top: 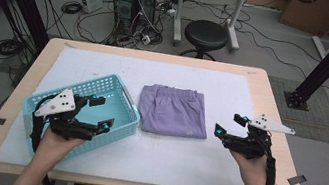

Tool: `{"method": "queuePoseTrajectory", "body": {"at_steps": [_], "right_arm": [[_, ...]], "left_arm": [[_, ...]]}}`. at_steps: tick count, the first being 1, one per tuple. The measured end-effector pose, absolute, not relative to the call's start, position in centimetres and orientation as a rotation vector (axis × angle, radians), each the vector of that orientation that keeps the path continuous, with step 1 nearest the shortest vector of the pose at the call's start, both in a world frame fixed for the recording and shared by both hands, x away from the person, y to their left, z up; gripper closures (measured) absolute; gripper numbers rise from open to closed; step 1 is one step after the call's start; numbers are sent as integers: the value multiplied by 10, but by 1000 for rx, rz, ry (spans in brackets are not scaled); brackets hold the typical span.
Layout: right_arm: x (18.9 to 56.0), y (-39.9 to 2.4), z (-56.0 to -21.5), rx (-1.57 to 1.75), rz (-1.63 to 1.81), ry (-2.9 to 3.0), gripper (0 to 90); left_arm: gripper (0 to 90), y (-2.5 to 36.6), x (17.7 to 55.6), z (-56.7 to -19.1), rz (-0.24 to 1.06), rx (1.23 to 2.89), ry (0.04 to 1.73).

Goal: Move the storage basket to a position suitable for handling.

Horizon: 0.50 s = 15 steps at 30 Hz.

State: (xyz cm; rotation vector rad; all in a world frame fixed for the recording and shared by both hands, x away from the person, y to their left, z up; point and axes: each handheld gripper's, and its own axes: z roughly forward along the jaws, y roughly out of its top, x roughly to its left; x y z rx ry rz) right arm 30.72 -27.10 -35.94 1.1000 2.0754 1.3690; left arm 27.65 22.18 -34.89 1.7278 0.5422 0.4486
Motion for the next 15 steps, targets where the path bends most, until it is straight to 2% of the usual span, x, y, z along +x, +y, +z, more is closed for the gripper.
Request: {"method": "queuePoseTrajectory", "body": {"at_steps": [15], "right_arm": [[310, -271, -360, 1102, 1370, 2075, 194]], "left_arm": [[246, 238, 268, -343, 423, 1764, 567]]}}
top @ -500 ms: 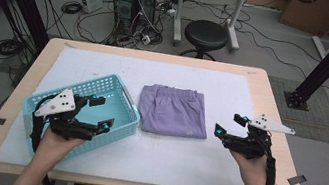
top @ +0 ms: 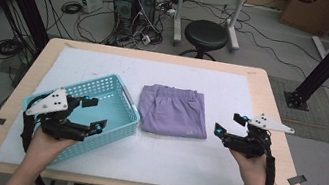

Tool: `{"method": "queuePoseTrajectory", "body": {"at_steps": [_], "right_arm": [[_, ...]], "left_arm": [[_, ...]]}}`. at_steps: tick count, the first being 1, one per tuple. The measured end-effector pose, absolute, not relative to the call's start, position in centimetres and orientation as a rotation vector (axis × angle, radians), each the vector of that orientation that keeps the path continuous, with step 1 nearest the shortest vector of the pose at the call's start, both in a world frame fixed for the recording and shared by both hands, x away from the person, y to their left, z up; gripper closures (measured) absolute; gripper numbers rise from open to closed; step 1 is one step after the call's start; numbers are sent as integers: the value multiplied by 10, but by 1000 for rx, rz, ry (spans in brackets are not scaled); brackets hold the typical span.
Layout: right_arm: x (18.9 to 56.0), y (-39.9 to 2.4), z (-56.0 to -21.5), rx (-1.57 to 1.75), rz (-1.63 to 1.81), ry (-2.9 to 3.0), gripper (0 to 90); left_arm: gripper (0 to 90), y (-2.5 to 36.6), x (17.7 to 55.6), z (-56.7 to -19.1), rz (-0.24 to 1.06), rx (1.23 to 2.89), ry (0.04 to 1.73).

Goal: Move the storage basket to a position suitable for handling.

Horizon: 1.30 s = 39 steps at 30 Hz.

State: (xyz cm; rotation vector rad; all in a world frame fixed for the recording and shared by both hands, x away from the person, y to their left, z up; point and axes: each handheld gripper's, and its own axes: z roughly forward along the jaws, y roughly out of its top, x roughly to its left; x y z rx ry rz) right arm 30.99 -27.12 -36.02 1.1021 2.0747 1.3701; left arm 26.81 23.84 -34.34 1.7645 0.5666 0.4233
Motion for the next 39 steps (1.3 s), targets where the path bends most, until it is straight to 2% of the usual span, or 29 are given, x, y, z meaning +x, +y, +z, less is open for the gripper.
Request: {"method": "queuePoseTrajectory", "body": {"at_steps": [8, 19, 27, 34, 39], "right_arm": [[310, -274, -360, 1105, 1376, 2067, 194], [312, -273, -362, 1115, 1373, 2071, 194], [314, -269, -364, 1109, 1369, 2082, 194], [315, -270, -365, 1120, 1374, 2081, 194], [316, -270, -366, 1126, 1375, 2082, 194]], "left_arm": [[246, 272, 238, -349, 448, 1773, 571], [246, 348, 207, -369, 475, 1743, 640], [246, 357, 190, -385, 453, 1801, 610], [246, 375, 172, -411, 508, 1763, 691], [245, 368, 167, -418, 551, 1802, 637]]}}
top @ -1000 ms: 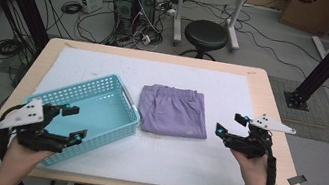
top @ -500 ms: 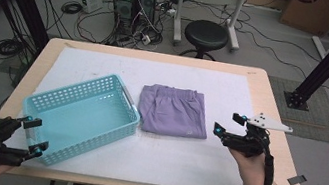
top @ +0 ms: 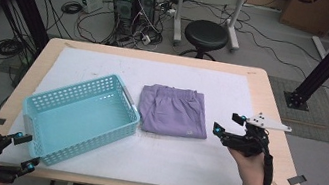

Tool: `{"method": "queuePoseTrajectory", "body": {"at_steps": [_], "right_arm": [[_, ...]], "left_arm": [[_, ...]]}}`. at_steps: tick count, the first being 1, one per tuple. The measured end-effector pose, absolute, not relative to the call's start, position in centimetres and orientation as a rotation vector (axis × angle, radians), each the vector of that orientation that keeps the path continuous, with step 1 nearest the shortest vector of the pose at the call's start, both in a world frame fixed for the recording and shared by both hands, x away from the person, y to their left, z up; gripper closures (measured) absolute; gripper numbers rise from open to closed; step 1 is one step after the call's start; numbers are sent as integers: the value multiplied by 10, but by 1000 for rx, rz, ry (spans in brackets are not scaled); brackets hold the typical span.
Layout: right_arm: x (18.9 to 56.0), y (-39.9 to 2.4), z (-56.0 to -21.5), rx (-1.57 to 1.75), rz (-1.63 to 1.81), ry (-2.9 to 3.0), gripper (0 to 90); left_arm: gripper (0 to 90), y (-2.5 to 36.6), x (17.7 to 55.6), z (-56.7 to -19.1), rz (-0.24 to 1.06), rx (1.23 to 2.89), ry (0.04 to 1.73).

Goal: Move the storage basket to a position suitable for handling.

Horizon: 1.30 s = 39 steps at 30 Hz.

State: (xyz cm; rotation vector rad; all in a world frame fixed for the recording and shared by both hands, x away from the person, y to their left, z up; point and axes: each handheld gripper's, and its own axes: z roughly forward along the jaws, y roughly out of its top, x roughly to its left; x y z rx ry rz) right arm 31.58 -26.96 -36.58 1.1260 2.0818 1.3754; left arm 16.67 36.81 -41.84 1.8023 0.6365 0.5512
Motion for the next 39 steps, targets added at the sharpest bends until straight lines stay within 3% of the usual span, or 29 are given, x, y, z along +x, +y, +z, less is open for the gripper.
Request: {"method": "queuePoseTrajectory", "body": {"at_steps": [8, 21, 23, 27, 30, 39], "right_arm": [[318, -254, -372, 1106, 1425, 2130, 194], [321, -159, -389, 873, 1477, 2313, 197], [324, -144, -394, 834, 1471, 2353, 264], [333, -117, -403, 782, 1441, 2424, 277], [341, -98, -411, 762, 1418, 2484, 367], [356, -53, -419, 687, 1380, 2572, 500]], "left_arm": [[260, 349, 173, -413, 561, 1842, 603], [257, 368, 149, -419, 635, 1782, 682], [257, 371, 146, -421, 643, 1774, 704], [254, 373, 143, -426, 634, 1771, 740], [251, 374, 144, -432, 605, 1778, 770], [251, 367, 161, -439, 539, 1809, 797]]}}
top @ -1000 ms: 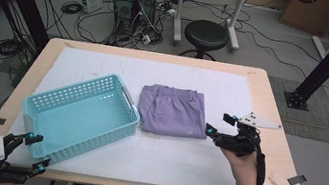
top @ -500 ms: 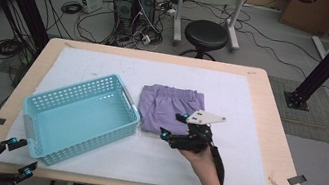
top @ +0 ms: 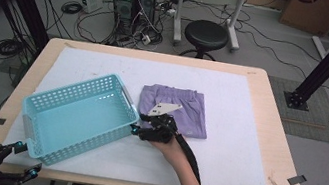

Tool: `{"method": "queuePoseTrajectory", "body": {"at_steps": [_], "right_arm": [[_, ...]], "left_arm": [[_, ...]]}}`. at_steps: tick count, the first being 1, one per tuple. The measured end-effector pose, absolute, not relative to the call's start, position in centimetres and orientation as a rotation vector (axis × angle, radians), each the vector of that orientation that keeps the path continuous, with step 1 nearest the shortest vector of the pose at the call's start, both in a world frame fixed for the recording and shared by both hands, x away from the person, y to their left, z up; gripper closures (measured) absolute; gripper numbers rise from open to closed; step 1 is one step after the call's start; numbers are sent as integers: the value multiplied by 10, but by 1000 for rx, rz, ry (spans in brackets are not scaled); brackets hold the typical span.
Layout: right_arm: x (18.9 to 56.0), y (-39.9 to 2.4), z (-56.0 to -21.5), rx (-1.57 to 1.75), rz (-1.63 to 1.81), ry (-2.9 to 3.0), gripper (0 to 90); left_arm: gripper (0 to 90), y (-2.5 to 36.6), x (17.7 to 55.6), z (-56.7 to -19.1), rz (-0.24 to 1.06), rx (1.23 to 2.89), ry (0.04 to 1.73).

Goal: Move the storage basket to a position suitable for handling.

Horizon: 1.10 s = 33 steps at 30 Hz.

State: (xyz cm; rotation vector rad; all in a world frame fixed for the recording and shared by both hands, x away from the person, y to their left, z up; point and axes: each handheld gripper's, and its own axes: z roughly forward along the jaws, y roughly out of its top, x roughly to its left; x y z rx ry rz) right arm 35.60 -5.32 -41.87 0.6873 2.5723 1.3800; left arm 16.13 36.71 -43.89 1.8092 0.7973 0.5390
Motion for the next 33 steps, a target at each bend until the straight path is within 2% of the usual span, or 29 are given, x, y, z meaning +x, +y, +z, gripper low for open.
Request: {"method": "queuePoseTrajectory", "body": {"at_steps": [1, 5, 11, 18, 21, 25, 27, 33], "right_arm": [[358, -51, -418, 676, 1371, 2572, 539], [364, -47, -418, 666, 1378, 2575, 601], [370, -46, -421, 686, 1379, 2552, 456], [370, -49, -418, 598, 1474, 2588, 380], [374, -40, -419, 615, 1438, 2610, 317], [377, -27, -421, 590, 1436, 2654, 292], [376, -24, -421, 570, 1432, 2632, 312], [374, -22, -418, 560, 1407, 2595, 367]], "left_arm": [[248, 367, 161, -439, 539, 1809, 797], [226, 368, 172, -440, 545, 1789, 828], [226, 371, 174, -441, 533, 1768, 838], [226, 370, 167, -441, 536, 1795, 846], [221, 366, 171, -441, 547, 1806, 873], [208, 365, 175, -438, 564, 1769, 901], [165, 364, 178, -438, 586, 1765, 925], [161, 362, 183, -435, 635, 1744, 941]]}}
